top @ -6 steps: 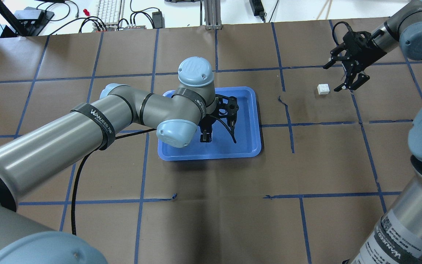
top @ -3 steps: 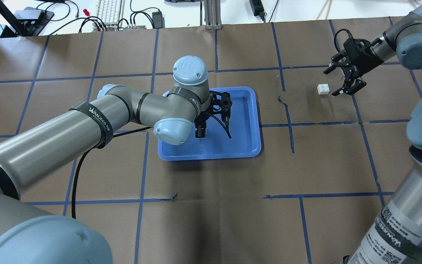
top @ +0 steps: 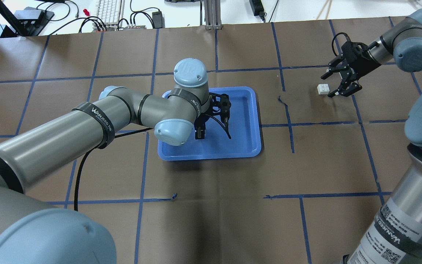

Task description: Assemble white blocks and place on blue tray

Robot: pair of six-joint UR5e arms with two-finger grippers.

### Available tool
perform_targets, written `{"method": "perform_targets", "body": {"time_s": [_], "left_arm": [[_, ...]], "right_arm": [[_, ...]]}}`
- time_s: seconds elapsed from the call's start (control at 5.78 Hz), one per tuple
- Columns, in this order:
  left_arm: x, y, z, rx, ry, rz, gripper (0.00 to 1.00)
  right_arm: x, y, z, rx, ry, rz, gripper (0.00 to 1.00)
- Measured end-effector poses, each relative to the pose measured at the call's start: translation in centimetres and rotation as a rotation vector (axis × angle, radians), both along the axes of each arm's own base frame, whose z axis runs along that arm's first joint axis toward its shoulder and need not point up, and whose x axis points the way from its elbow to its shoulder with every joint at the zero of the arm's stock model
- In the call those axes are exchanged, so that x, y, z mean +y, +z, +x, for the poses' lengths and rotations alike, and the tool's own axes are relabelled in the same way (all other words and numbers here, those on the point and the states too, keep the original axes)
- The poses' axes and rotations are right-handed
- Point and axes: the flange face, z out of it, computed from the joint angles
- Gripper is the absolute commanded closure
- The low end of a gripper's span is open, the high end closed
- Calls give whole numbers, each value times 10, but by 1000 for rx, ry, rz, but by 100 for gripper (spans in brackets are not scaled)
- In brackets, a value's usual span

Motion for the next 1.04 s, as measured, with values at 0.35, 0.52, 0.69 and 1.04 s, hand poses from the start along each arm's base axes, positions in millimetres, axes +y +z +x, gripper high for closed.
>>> {"method": "perform_targets", "body": {"time_s": [0.35,0.52,0.69,1.04], "left_arm": [[-2,7,-1,3,26,-9,1],[-6,27,1,9,65,-28,1],[-10,60,14,12,100,-26,1],[1,155,42,0,151,30,1]], "right_arm": [[-1,1,-1,5,5,-5,80],[-2,6,-1,10,5,-13,80],[-3,15,-2,13,1,-27,80],[-3,72,10,24,-24,-76,80]]}}
